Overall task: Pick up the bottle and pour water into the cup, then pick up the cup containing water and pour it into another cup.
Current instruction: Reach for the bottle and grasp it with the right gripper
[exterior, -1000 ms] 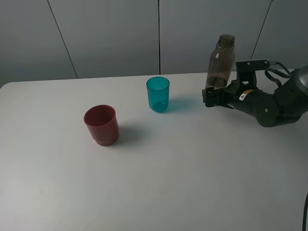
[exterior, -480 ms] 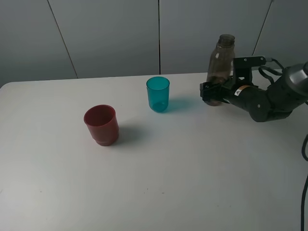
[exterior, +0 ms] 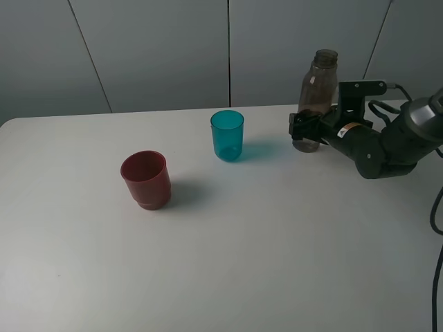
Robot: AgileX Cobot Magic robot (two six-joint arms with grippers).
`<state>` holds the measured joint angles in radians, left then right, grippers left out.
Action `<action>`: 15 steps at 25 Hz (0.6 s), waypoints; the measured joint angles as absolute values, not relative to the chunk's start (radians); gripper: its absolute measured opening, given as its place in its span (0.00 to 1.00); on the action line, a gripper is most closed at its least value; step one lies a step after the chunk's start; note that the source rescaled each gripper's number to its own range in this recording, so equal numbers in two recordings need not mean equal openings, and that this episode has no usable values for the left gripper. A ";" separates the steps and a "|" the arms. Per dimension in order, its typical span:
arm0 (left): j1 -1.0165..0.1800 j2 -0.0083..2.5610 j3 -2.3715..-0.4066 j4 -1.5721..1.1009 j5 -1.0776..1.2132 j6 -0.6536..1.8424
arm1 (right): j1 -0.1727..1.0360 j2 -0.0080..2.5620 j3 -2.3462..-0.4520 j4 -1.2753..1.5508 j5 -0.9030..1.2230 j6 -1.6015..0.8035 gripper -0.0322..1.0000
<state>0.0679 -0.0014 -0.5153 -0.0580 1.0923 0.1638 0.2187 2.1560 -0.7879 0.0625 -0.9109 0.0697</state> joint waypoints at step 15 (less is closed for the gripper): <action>0.068 -0.001 -0.515 -0.058 1.092 0.164 | 0.219 2.191 -0.818 0.063 -0.963 0.070 1.00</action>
<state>0.0679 -0.0014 -0.5153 -0.0580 1.0923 0.1638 0.2187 2.1910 -0.8176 0.0625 -0.9634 0.0697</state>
